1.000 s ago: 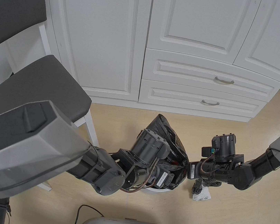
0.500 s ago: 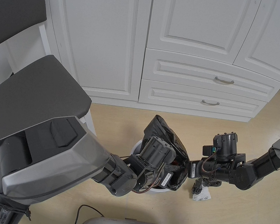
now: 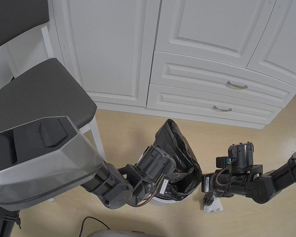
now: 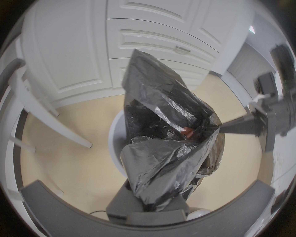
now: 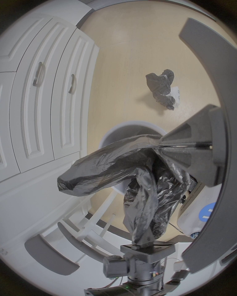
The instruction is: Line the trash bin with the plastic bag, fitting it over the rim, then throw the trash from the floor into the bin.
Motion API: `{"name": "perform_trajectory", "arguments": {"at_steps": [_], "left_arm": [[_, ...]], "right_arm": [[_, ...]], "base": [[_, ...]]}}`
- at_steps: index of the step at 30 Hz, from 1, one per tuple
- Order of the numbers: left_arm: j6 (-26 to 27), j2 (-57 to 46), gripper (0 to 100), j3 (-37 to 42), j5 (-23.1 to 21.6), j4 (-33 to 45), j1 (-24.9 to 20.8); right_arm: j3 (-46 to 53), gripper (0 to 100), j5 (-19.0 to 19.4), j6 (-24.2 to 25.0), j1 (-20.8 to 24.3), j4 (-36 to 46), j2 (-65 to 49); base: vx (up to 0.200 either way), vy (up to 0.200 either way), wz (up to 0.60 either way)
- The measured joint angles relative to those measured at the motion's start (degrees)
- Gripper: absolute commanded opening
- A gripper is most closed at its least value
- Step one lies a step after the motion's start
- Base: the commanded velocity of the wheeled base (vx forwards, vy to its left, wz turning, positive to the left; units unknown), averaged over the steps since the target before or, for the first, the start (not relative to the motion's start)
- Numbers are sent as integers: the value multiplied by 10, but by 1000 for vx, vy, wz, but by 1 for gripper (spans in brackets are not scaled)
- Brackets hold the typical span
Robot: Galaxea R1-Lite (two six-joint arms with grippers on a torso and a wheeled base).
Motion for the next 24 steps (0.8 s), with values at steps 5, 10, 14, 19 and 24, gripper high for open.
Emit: {"name": "perform_trajectory", "arguments": {"at_steps": [5,10,14,19,24], "left_arm": [[-86,-15,0,10,27,1,-6],[-141,-18,0,14,65,2,-13],[-184,-15,0,18,78,6,-13],[-200,-15,0,47,81,4,-8],[-210,-16,0,68,83,2,-4]], "right_arm": [[30,0,-12,-40,-4,1,-22],[74,0,-46,-72,-6,-1,-36],[102,0,-55,-81,-6,-4,-39],[122,0,-57,-83,-6,-4,-40],[129,0,-57,-84,-1,-4,-40]], "base": [[0,0,0],[0,0,0],[0,0,0],[0,0,0],[0,0,0]]}}
